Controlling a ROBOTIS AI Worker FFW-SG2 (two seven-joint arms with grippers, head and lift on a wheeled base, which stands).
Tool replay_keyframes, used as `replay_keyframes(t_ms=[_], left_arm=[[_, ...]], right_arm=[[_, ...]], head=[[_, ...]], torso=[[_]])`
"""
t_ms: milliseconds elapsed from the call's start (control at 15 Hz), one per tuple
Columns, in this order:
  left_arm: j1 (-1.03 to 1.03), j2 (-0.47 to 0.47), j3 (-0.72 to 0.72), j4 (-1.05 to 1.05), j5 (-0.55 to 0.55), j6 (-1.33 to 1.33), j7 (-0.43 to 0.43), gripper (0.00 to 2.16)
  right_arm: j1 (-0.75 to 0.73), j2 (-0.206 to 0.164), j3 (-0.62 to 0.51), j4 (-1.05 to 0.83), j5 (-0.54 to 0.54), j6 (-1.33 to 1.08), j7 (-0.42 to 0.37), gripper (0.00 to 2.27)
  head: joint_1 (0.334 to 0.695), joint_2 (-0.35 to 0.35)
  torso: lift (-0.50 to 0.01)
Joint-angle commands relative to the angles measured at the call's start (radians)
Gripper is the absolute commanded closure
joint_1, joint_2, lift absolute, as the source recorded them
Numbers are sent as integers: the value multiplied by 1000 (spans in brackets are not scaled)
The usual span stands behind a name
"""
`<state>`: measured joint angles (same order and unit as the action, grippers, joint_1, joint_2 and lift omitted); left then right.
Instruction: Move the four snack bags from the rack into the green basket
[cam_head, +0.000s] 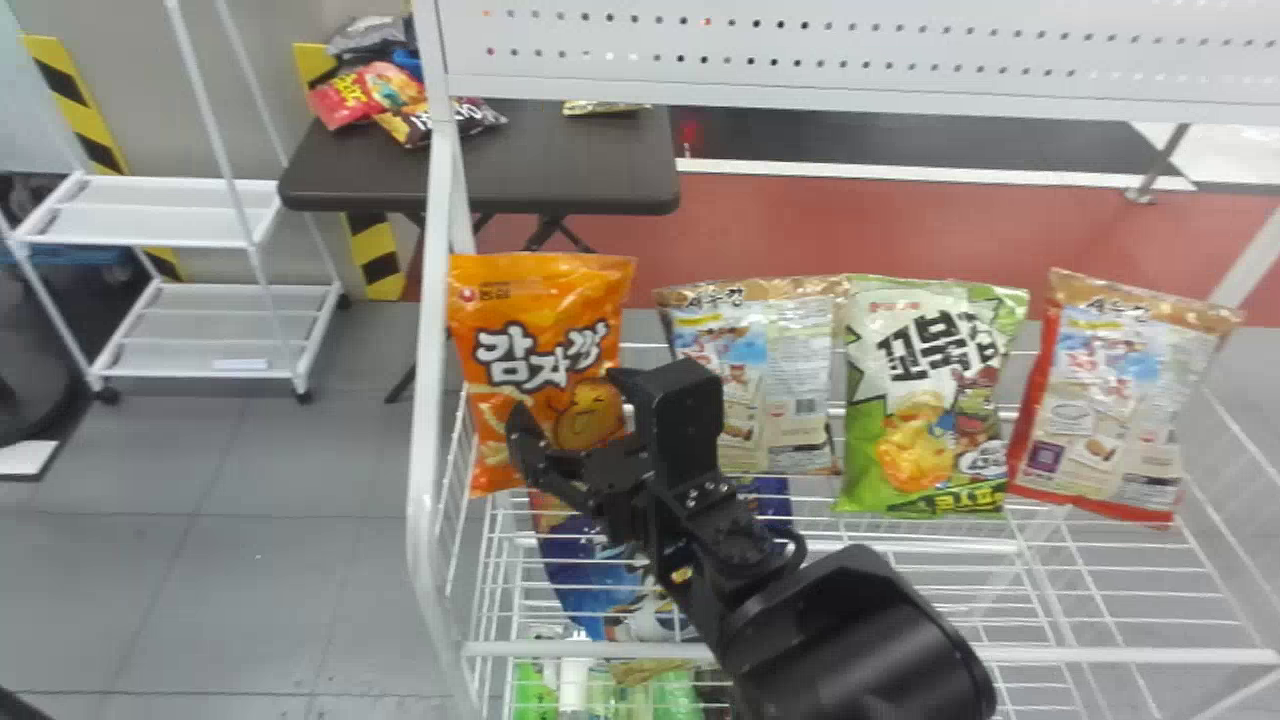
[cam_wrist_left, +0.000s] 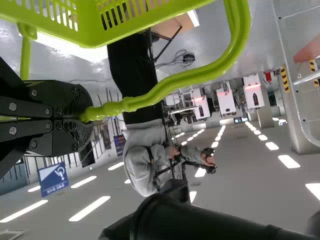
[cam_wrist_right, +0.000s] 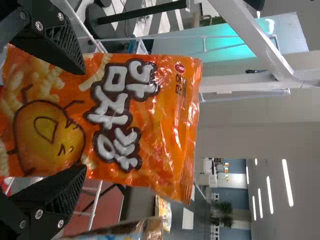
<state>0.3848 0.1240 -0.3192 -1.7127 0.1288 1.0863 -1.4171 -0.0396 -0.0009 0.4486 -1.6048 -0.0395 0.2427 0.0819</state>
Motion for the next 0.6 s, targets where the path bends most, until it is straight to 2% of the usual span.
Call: replay_keyframes(t_ms=[0,67,133,200,333,533], left_arm=[[-18,9,-5,4,6,5,-6,1609],[-18,11,-5,5,9,5,-6,1609],[-20,14,-5,4,12,8,-6,1609],[-21,16,-5,4,14,5,-6,1609],[-23,16,-5,4,14,5,-8,1609],[-24,17,-6,4,15,5,-8,1609]], right_arm=[[-32,2,-1,14,-8,14,44,596],[-37,2,12,14,-2,36,50,967],[-39,2,28,12,7,60,50,1700],[-37,2,41,2,13,85,56,2084],[-26,-2,50,-9,38,97,75,2243],[29,-19,42,-76,39,91,79,2240]], head=[[695,-14],[695,-6],[695,14],[695,21],[695,41],[695,59]], torso=[[0],[0],[0],[0],[0],[0]])
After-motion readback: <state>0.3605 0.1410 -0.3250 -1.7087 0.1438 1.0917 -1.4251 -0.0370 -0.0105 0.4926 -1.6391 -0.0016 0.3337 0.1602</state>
